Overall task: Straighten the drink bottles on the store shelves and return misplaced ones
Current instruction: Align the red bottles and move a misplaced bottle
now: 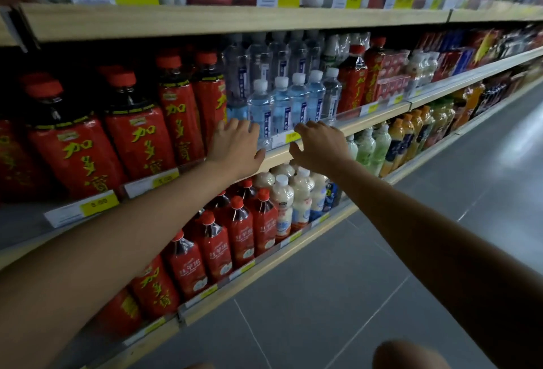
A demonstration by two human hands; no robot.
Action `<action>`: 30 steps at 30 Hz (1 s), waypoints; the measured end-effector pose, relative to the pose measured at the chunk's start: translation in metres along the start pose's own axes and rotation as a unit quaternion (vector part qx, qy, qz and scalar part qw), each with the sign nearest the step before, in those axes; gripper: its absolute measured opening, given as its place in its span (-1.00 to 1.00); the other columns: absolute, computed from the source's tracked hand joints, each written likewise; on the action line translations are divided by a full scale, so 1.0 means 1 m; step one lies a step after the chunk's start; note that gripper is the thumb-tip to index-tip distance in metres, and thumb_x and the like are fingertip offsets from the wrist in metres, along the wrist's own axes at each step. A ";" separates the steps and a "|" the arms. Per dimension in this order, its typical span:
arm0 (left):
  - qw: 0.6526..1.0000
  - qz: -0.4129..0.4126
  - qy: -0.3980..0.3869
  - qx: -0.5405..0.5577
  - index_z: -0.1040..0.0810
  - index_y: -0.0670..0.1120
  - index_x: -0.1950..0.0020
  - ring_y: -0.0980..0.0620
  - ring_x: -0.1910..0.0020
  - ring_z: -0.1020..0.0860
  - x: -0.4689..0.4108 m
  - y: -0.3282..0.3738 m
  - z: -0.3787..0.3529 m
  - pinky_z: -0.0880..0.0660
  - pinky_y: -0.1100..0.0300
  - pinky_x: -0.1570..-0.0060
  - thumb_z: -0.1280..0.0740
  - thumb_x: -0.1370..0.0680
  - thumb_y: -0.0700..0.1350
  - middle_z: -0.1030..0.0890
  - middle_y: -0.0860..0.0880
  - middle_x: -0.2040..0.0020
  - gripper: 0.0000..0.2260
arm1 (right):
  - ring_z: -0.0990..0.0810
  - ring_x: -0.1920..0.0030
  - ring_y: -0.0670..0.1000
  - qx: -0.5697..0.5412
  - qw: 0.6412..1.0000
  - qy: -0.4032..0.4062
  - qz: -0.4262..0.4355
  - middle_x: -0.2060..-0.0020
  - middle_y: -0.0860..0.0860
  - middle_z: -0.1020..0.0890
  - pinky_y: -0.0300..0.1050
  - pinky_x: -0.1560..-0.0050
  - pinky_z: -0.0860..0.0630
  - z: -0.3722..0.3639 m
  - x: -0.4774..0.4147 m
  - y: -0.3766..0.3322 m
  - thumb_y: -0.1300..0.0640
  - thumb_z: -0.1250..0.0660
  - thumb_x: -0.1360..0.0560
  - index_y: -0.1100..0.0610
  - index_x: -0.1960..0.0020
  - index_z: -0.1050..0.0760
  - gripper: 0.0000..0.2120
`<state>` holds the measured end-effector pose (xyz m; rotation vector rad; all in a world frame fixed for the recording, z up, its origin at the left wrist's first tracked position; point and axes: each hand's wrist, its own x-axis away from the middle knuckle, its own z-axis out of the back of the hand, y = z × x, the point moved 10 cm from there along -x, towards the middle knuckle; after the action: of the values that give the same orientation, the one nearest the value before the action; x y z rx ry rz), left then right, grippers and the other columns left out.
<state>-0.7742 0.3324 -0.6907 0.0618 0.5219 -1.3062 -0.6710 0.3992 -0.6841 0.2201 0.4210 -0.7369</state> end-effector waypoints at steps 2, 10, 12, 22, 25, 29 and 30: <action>1.000 0.000 -0.002 -0.004 -0.36 -0.17 -0.29 -0.17 -0.22 -0.40 -0.019 0.024 -0.002 -0.28 -0.04 -0.19 -0.18 -0.54 0.13 -0.46 -0.16 -0.24 -0.54 | -0.54 -0.12 0.15 -0.001 1.000 0.005 -0.005 -0.06 0.11 -0.60 -0.04 0.02 -0.45 -0.001 0.000 0.032 -0.06 -0.19 -0.52 0.16 -0.23 -0.45 -0.61; 0.999 0.018 0.010 0.037 -0.37 -0.15 -0.30 -0.16 -0.24 -0.41 -0.100 0.126 -0.028 -0.32 -0.04 -0.15 -0.16 -0.54 0.13 -0.46 -0.15 -0.24 -0.54 | -0.50 -0.20 0.13 -0.019 1.000 0.023 -0.008 -0.16 0.09 -0.58 -0.01 -0.07 -0.46 -0.034 -0.016 0.161 -0.05 -0.20 -0.52 0.15 -0.26 -0.46 -0.60; 0.998 0.021 0.029 0.049 -0.38 -0.15 -0.28 -0.15 -0.22 -0.41 -0.120 0.145 -0.040 -0.32 -0.02 -0.15 -0.16 -0.55 0.12 -0.47 -0.14 -0.23 -0.56 | -0.48 -0.23 0.08 -0.021 0.999 0.041 0.000 -0.19 0.05 -0.57 -0.01 -0.07 -0.49 -0.051 -0.024 0.189 -0.04 -0.18 -0.52 0.09 -0.30 -0.45 -0.60; 0.994 0.032 0.089 0.058 -0.21 -0.15 -0.45 -0.14 -0.36 -0.28 -0.227 0.212 -0.073 -0.25 -0.01 -0.27 -0.17 -0.56 0.11 -0.26 -0.11 -0.45 -0.45 | -0.49 -0.11 0.19 -0.076 0.995 0.065 -0.004 -0.06 0.15 -0.57 -0.01 0.03 -0.43 -0.133 -0.085 0.303 0.02 -0.20 -0.49 0.20 -0.21 -0.48 -0.62; 0.989 0.065 0.100 0.083 -0.12 -0.16 -0.50 -0.14 -0.43 -0.20 -0.264 0.213 -0.069 -0.23 -0.02 -0.33 -0.18 -0.55 0.14 -0.16 -0.12 -0.50 -0.37 | -0.46 -0.14 0.20 -0.090 0.996 0.022 0.002 -0.08 0.17 -0.55 0.00 -0.02 -0.40 -0.154 -0.095 0.325 0.03 -0.22 -0.48 0.21 -0.20 -0.48 -0.63; 0.988 0.109 0.078 0.075 -0.03 -0.18 -0.52 -0.14 -0.48 -0.11 -0.303 0.210 -0.073 -0.12 -0.04 -0.42 -0.19 -0.54 0.20 -0.09 -0.16 -0.53 -0.29 | -0.43 -0.20 0.18 -0.104 0.994 -0.023 0.030 -0.14 0.14 -0.53 0.00 -0.14 -0.38 -0.168 -0.103 0.335 -0.01 -0.20 -0.49 0.16 -0.27 -0.44 -0.59; 0.987 0.117 0.075 0.076 -0.02 -0.19 -0.52 -0.15 -0.48 -0.12 -0.311 0.208 -0.074 -0.11 -0.03 -0.42 -0.19 -0.53 0.21 -0.10 -0.16 -0.53 -0.27 | -0.43 -0.20 0.19 -0.103 0.994 -0.032 0.033 -0.14 0.14 -0.53 0.00 -0.16 -0.37 -0.171 -0.105 0.336 -0.02 -0.19 -0.50 0.15 -0.29 -0.43 -0.58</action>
<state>-0.6561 0.6951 -0.6826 0.3408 0.5249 -1.1131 -0.5590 0.7636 -0.7741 0.0169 0.4234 -0.6289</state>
